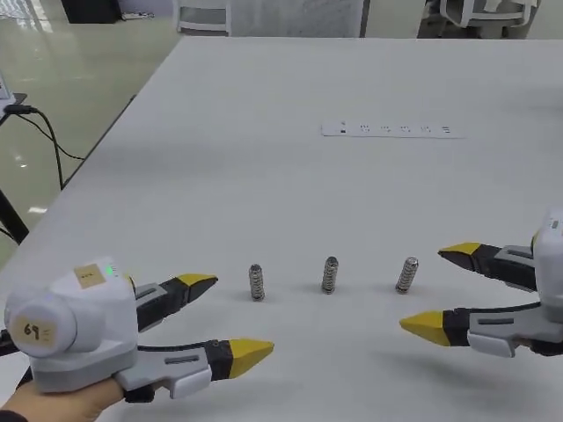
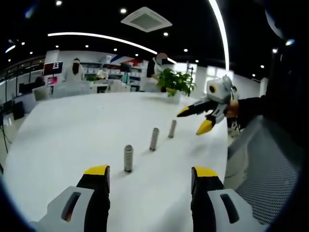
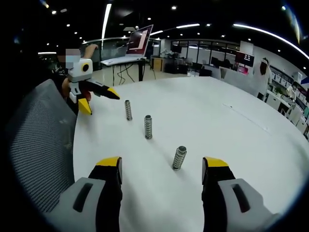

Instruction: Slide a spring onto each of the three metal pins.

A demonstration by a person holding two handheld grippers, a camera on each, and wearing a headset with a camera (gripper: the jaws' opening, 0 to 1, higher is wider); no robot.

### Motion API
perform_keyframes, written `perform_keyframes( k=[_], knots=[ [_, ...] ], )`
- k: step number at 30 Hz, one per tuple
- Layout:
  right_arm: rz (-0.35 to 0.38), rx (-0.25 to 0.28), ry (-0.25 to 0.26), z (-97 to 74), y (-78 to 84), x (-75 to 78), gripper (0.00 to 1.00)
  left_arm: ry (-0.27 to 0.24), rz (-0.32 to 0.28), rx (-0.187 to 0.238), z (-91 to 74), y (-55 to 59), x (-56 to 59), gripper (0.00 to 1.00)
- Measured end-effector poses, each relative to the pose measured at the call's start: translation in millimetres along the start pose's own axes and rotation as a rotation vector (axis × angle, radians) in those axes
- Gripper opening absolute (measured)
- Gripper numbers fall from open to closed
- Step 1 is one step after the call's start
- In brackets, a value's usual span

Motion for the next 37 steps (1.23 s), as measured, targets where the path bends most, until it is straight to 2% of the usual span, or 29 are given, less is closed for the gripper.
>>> perform_keyframes(
  k=[24,37],
  knots=[
    [0.0,0.014,0.017,-2.8,-4.5,-0.7,0.67,0.002,0.004,-0.019,-1.6,2.7,3.1,0.63],
    [-0.012,0.005,0.013,-2.5,-6.5,-3.1,0.66,0.002,0.006,-0.017,-2.3,2.5,3.0,0.63]
  ],
)
Point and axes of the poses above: the centre of the closed fingertips' face, and the gripper's own axes: z roughly forward along the fingers, x roughly to its right, y roughly out of its underside, the point moved 8 cm from there along -z, roughly backward along the fingers, and after that the axes turned 1 degree about -y, right-handed, at the moved point
